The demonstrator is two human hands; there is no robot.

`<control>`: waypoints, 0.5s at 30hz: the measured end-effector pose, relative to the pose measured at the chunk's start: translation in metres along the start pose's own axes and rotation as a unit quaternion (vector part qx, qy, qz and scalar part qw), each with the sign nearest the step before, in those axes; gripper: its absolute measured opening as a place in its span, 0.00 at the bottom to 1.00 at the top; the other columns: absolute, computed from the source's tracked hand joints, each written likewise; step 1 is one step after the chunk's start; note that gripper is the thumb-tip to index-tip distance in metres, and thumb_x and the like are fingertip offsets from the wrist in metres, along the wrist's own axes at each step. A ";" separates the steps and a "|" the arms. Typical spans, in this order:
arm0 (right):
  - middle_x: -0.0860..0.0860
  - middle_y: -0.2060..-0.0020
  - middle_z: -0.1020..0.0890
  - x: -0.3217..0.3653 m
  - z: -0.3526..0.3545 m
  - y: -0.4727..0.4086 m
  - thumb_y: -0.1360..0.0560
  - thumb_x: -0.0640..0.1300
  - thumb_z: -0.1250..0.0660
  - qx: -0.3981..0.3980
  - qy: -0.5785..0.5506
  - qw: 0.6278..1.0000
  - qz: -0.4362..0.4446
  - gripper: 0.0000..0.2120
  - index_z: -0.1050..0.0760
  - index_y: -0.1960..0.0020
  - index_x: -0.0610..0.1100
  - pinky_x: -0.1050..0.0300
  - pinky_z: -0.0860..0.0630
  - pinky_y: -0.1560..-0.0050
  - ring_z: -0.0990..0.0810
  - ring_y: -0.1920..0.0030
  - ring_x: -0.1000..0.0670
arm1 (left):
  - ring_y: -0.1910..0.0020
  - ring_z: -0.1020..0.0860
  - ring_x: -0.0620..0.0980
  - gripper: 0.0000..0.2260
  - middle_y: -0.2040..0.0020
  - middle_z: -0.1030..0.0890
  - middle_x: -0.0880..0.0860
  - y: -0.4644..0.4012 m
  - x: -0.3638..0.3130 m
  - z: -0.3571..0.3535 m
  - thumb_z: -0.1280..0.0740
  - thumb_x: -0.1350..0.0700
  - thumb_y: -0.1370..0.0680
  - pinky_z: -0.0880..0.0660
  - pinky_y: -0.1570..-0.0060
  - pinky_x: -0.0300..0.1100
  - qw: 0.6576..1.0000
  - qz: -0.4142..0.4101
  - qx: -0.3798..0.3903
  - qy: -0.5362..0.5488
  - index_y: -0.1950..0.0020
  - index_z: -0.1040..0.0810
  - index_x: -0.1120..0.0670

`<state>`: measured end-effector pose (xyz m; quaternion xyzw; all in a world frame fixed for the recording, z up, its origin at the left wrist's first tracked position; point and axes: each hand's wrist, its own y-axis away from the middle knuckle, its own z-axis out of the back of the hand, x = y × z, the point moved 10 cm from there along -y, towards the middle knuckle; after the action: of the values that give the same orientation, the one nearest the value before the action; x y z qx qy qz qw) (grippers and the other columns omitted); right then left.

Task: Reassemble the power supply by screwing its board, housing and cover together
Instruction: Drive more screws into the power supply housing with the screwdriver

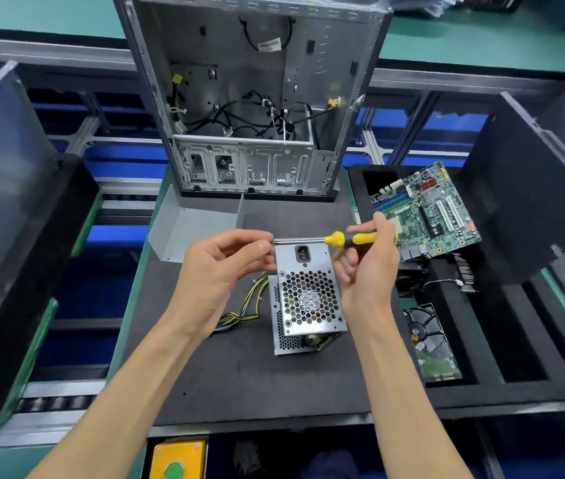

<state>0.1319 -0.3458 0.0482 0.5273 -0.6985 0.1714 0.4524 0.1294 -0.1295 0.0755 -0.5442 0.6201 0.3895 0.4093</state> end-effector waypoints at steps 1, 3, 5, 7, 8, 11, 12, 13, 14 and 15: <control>0.51 0.79 0.34 0.000 0.000 0.000 0.16 0.51 0.40 -0.001 0.002 1.000 0.000 0.25 0.24 0.71 0.49 0.64 0.43 0.81 0.39 0.81 0.54 | 0.61 0.17 0.50 0.04 0.61 0.15 0.55 0.000 -0.002 -0.001 0.26 0.62 0.27 0.19 0.55 0.41 1.000 -0.007 0.005 -0.020 0.54 0.12 0.55; 0.50 0.79 0.35 0.000 0.002 0.000 0.17 0.51 0.40 -0.007 0.011 1.000 0.004 0.25 0.24 0.71 0.49 0.64 0.43 0.80 0.39 0.81 0.54 | 0.62 0.16 0.51 0.05 0.61 0.15 0.55 -0.001 -0.005 -0.001 0.26 0.62 0.26 0.20 0.55 0.39 0.997 -0.023 0.002 -0.076 0.54 0.12 0.54; 0.50 0.79 0.35 0.001 0.003 0.000 0.17 0.52 0.40 -0.008 0.022 1.000 0.013 0.24 0.24 0.71 0.49 0.64 0.43 0.80 0.40 0.81 0.53 | 0.62 0.16 0.51 0.07 0.61 0.14 0.53 -0.003 -0.008 0.004 0.27 0.64 0.25 0.21 0.56 0.37 0.990 -0.040 -0.012 -0.135 0.55 0.12 0.51; 0.49 0.79 0.36 0.001 0.002 0.001 0.18 0.52 0.39 -0.005 0.028 0.999 0.020 0.23 0.24 0.70 0.49 0.64 0.43 0.79 0.41 0.81 0.52 | 0.63 0.16 0.50 0.09 0.61 0.14 0.53 -0.005 -0.011 0.007 0.28 0.64 0.24 0.21 0.57 0.36 0.984 -0.049 -0.017 -0.171 0.56 0.13 0.51; 0.49 0.79 0.36 0.000 0.001 0.001 0.19 0.52 0.39 -0.004 0.030 0.999 0.024 0.22 0.24 0.70 0.49 0.64 0.43 0.79 0.41 0.81 0.52 | 0.63 0.16 0.50 0.09 0.62 0.14 0.53 -0.006 -0.011 0.007 0.28 0.65 0.24 0.21 0.57 0.36 0.983 -0.045 -0.011 -0.175 0.55 0.13 0.51; 0.50 0.80 0.37 0.003 -0.001 0.000 0.22 0.55 0.37 -0.001 0.044 0.998 0.035 0.20 0.24 0.71 0.50 0.64 0.43 0.78 0.41 0.81 0.52 | 0.63 0.17 0.50 0.08 0.62 0.14 0.55 -0.008 -0.003 0.005 0.29 0.67 0.23 0.19 0.57 0.38 0.987 -0.001 0.020 -0.160 0.55 0.13 0.55; 0.50 0.80 0.37 0.004 -0.001 0.000 0.23 0.55 0.37 0.001 0.051 0.998 0.039 0.20 0.24 0.71 0.50 0.64 0.43 0.78 0.41 0.81 0.52 | 0.63 0.17 0.50 0.07 0.62 0.14 0.56 -0.009 0.000 0.005 0.30 0.67 0.23 0.19 0.57 0.39 0.987 0.011 0.027 -0.155 0.54 0.13 0.56; 0.51 0.80 0.37 0.004 -0.002 0.000 0.24 0.55 0.37 0.003 0.058 0.998 0.041 0.20 0.24 0.72 0.50 0.64 0.43 0.78 0.41 0.80 0.52 | 0.62 0.17 0.50 0.07 0.61 0.14 0.57 -0.009 0.000 0.005 0.30 0.67 0.23 0.19 0.57 0.39 0.988 0.015 0.030 -0.153 0.54 0.13 0.57; 0.51 0.80 0.37 0.005 -0.003 0.000 0.23 0.55 0.37 0.006 0.060 0.997 0.042 0.20 0.24 0.72 0.50 0.64 0.43 0.78 0.41 0.80 0.52 | 0.62 0.17 0.51 0.07 0.61 0.14 0.57 -0.010 0.000 0.006 0.30 0.66 0.22 0.19 0.57 0.40 0.987 0.009 0.031 -0.154 0.53 0.14 0.57; 0.51 0.80 0.37 0.004 -0.005 0.000 0.23 0.55 0.37 0.008 0.059 0.997 0.041 0.20 0.24 0.72 0.50 0.64 0.43 0.79 0.41 0.81 0.52 | 0.62 0.16 0.51 0.08 0.61 0.14 0.57 -0.010 -0.002 0.006 0.31 0.66 0.22 0.19 0.57 0.40 0.987 -0.001 0.030 -0.161 0.52 0.14 0.57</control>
<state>0.1339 -0.3450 0.0542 0.4906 -0.6901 0.2266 0.4814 0.1403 -0.1246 0.0745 -0.4626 0.5574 0.4527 0.5199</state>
